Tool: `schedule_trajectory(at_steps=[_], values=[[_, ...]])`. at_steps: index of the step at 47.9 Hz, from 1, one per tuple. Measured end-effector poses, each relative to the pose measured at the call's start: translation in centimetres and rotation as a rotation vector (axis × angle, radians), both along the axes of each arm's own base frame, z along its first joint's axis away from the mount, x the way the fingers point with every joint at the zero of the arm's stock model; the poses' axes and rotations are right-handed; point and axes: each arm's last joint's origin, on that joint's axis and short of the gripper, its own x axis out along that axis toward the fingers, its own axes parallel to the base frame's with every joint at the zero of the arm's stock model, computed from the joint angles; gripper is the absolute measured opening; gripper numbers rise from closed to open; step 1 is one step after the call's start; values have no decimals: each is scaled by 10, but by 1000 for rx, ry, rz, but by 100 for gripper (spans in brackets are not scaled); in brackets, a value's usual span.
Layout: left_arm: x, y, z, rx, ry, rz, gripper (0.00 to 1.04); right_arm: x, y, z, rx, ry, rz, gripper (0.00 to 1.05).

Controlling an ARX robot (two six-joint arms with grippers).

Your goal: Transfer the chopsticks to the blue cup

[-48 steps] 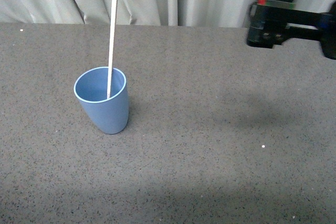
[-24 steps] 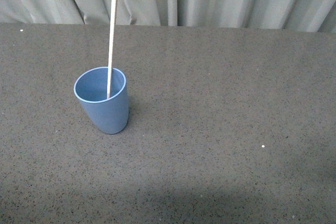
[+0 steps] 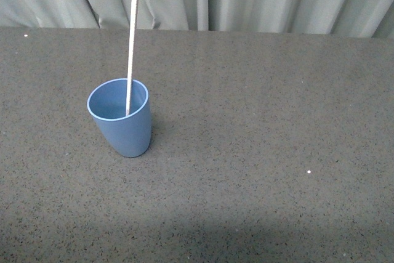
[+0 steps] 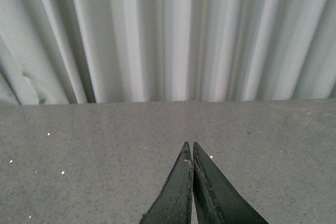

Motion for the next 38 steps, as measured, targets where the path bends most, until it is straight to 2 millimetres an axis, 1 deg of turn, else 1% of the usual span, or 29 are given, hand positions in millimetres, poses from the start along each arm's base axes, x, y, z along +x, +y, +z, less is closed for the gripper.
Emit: schedule_trajectory(at_steps=[8, 38], values=[[0, 0, 0, 0, 0, 0, 98, -7, -1, 2, 0, -8, 0, 1], [0, 0, 0, 0, 0, 0, 98, -22, -1, 3, 0, -14, -1, 1]])
